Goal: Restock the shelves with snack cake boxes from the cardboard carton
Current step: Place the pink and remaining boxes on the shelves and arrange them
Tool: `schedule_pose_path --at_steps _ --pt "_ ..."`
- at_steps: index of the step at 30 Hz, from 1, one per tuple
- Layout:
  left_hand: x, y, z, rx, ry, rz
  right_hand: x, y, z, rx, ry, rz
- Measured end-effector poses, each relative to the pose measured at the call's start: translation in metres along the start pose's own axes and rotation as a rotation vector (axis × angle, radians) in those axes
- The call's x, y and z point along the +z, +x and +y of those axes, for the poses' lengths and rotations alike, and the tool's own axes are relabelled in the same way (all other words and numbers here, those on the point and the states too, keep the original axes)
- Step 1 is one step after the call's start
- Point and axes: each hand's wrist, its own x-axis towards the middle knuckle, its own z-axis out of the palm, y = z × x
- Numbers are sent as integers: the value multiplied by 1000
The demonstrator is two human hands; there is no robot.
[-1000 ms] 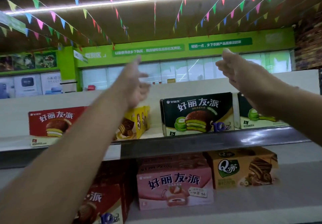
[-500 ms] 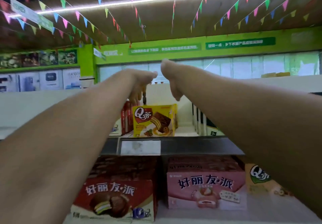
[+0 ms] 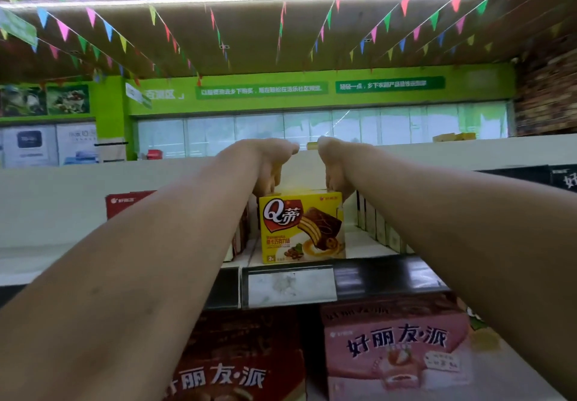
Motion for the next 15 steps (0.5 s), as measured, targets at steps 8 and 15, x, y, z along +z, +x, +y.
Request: schedule_pose_path --at_steps 8,15 --pt "-4 4 0 3 12 -2 2 13 5 45 280 -118" --pt "-3 -3 -2 -15 33 40 4 -32 0 -122 29 -93"
